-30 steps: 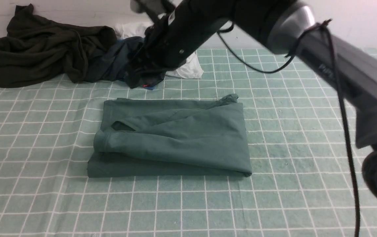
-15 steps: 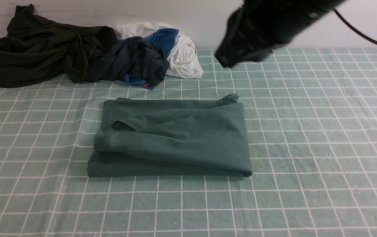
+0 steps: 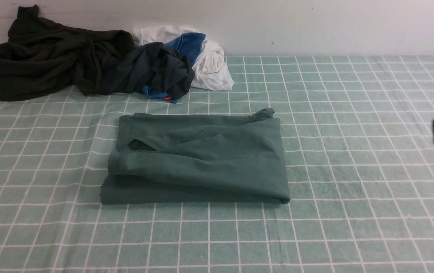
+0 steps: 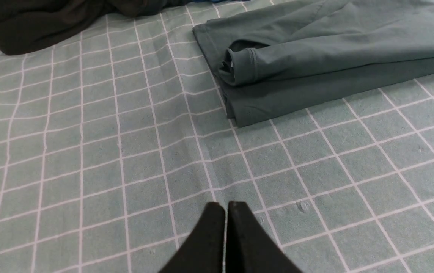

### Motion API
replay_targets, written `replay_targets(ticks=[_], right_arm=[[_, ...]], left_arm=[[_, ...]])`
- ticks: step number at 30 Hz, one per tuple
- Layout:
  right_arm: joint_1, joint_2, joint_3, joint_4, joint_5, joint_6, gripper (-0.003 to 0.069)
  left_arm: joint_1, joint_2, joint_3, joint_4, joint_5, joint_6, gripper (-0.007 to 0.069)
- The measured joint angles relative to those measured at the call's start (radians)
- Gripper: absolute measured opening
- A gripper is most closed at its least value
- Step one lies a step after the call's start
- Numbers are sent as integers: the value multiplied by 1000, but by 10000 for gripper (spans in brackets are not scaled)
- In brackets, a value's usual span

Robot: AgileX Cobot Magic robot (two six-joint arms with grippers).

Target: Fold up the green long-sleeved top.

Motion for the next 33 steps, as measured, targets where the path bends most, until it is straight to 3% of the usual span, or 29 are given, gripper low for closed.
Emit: replay_targets(ticks=[5, 13, 21, 25, 29, 30, 33], right_arm=[[0, -143, 111, -1, -56, 1, -14], [0, -152, 156, -10, 14, 3, -14], [0, -152, 185, 14, -62, 28, -14], [0, -155, 256, 6, -166, 45, -14], [-20, -200, 413, -31, -392, 54, -14], [-60, -239, 490, -38, -501, 68, -14], [-157, -298, 606, -44, -616, 95, -14]], left_arm=[[0, 0, 0, 0, 0, 0, -3], [0, 0, 0, 0, 0, 0, -3], [0, 0, 0, 0, 0, 0, -3], [0, 0, 0, 0, 0, 0, -3], [0, 0, 0, 0, 0, 0, -3], [0, 0, 0, 0, 0, 0, -3], [0, 0, 0, 0, 0, 0, -3]])
